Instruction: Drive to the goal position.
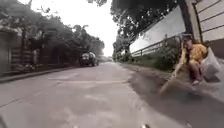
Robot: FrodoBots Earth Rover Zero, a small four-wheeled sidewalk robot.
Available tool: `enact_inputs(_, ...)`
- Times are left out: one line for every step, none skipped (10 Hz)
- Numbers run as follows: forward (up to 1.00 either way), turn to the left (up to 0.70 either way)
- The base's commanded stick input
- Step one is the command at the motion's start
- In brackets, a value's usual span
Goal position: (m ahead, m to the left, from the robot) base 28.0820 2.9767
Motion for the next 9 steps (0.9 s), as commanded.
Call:
enact_inputs(0.85,0.0)
enact_inputs(0.85,0.0)
enact_inputs(0.85,0.0)
enact_inputs(0.85,0.0)
enact_inputs(0.85,0.0)
enact_inputs(0.85,0.0)
enact_inputs(0.85,0.0)
enact_inputs(0.85,0.0)
enact_inputs(0.85,0.0)
